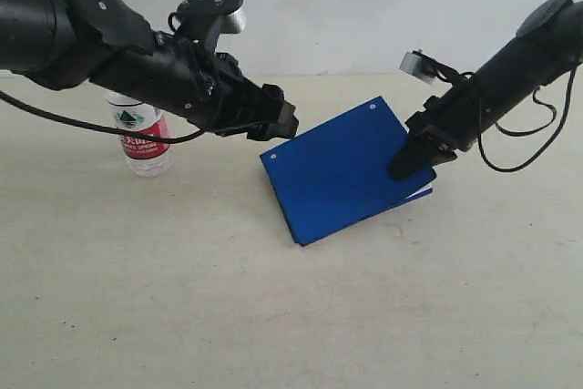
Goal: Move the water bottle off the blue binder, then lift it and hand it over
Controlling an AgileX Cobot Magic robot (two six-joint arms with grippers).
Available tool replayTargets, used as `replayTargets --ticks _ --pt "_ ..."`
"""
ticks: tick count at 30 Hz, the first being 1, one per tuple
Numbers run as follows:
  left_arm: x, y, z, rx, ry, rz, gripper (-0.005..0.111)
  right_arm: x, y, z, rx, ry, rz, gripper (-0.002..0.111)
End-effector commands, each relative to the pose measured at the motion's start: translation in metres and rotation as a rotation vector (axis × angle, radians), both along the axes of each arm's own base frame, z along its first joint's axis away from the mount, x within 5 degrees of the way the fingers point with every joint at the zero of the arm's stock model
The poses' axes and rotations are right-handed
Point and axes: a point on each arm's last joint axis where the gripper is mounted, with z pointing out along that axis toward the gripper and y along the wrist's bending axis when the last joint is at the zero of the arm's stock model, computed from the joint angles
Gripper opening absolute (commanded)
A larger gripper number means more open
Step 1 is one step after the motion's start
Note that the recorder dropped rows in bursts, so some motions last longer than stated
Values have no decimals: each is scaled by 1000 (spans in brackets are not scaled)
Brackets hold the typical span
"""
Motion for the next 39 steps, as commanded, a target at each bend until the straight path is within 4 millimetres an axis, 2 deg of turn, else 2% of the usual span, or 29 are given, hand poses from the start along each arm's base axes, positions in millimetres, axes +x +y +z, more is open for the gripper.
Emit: replayTargets --ticks 1,6,10,16,19,23,26,32,39 --pt "-7 0 26 110 -177 -173 67 -8 -10 12 -302 -115 220 0" --pt "-11 2 39 192 -287 -274 67 -18 19 53 -349 -229 308 0" --pt "-10 1 34 195 -277 -280 67 -43 51 90 -376 -324 405 0" --pt "-8 0 26 241 -292 -340 67 -95 82 117 -396 -363 512 0" --pt "-13 -3 23 253 -272 -429 67 -119 88 124 -488 -388 576 0" --pt "-16 -4 18 278 -273 -500 67 -141 93 140 -571 -459 637 0" --pt "-18 -4 17 298 -286 -547 67 -148 96 149 -569 -493 649 0" --pt "-28 -9 15 263 -252 -669 63 -148 94 151 -612 -509 658 0" --pt "-28 -15 20 150 -248 -630 63 -146 91 151 -645 -518 666 0"
